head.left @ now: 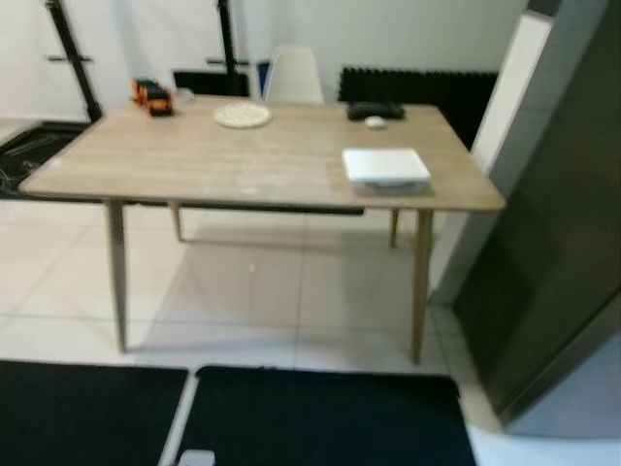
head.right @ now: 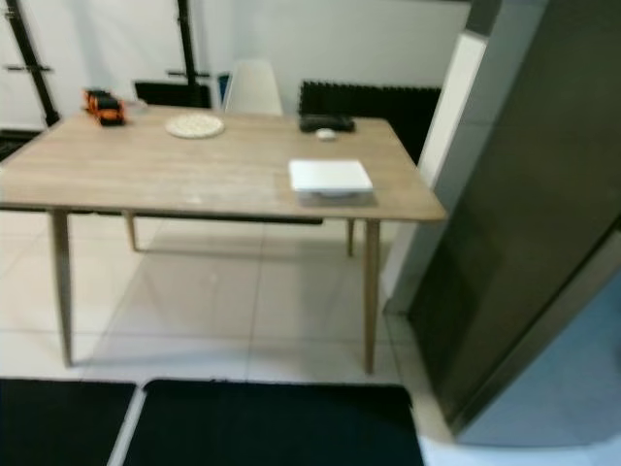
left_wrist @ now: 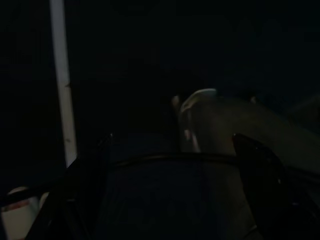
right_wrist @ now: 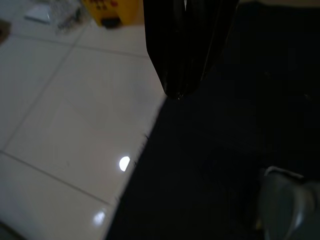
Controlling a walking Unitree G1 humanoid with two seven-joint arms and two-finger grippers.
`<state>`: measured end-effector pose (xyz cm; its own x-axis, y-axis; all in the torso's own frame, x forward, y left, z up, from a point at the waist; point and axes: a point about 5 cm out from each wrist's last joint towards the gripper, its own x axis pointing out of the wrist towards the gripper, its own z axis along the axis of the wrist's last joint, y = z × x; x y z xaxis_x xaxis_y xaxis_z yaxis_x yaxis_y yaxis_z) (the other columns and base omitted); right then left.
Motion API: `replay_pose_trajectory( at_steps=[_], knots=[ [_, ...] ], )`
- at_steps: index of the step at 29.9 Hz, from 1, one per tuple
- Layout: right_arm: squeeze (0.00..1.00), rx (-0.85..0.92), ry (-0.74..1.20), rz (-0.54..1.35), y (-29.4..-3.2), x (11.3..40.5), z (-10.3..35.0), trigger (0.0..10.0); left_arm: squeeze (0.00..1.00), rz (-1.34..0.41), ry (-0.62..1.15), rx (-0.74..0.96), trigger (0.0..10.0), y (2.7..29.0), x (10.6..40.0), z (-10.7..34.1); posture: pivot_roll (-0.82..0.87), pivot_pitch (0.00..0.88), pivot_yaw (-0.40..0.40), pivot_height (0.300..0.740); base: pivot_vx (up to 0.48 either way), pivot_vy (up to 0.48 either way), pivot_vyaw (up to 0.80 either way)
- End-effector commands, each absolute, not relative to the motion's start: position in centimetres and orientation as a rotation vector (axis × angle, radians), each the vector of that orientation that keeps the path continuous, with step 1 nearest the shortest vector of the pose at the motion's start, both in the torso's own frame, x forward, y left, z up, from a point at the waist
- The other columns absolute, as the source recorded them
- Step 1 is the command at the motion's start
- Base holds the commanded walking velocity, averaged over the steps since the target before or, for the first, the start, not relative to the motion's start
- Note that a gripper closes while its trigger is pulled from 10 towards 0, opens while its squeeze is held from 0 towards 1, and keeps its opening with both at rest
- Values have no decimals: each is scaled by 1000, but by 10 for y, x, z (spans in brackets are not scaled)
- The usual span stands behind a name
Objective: Restocking fridge
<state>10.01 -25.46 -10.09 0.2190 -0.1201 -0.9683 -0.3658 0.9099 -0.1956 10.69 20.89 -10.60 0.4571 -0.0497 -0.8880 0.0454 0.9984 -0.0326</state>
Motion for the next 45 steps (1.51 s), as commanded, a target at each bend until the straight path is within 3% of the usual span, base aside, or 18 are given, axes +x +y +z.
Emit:
replay_pose_trajectory(
  at_steps=[1, 16, 45],
  knots=[
    [0, -431, 1347, 167, -258, 102, -100, 10000, 0, -84, 1115, -13, 10000, 202, 102, -108, -65, 0, -33, 740, 0, -450, 0],
    [0, -429, 1341, 175, -257, 105, -99, 10000, 0, -53, 1083, -33, 10000, 202, 109, -106, -66, 0, -34, 740, 0, -24, 0],
    [0, -417, 1335, 188, -254, 107, -99, 10000, 0, -81, 1071, -25, 10000, 201, 113, -105, -63, 0, -33, 740, 306, 0, 0]
  ],
)
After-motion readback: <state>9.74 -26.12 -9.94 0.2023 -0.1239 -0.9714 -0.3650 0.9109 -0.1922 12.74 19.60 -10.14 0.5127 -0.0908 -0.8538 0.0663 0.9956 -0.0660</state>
